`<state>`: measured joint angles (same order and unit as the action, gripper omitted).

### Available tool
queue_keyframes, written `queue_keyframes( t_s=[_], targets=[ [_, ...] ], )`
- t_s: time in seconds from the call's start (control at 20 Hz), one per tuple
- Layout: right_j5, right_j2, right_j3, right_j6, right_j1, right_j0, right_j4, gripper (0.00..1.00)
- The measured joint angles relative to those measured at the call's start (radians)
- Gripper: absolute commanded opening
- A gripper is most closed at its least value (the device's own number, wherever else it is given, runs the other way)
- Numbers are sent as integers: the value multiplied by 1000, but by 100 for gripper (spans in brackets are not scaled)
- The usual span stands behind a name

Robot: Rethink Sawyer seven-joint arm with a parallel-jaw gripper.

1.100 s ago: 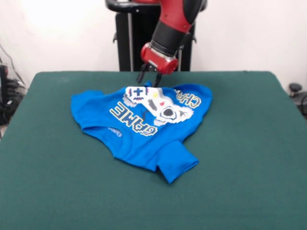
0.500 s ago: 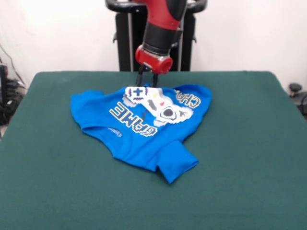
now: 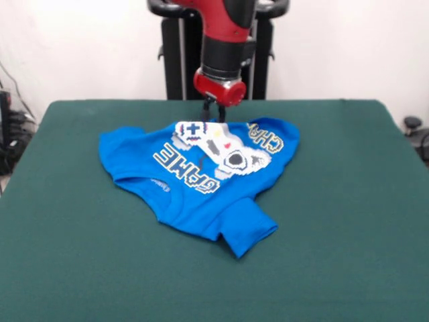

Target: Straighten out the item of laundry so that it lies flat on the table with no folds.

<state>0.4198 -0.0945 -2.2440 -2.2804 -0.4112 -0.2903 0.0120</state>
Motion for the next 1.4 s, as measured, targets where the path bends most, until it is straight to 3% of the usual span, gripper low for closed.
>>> queue_keyframes(
  t_s=[0.45,0.85,1.1,1.3,1.4],
  targets=[
    [-60,70,-1,0,-24,-71,24,0],
    [-145,97,-2,0,-73,-61,23,0],
    [-167,87,-3,0,-102,12,-31,0],
    [-167,73,-25,0,-124,159,-146,0],
    [-167,70,-33,0,-129,189,-168,0]
  ],
)
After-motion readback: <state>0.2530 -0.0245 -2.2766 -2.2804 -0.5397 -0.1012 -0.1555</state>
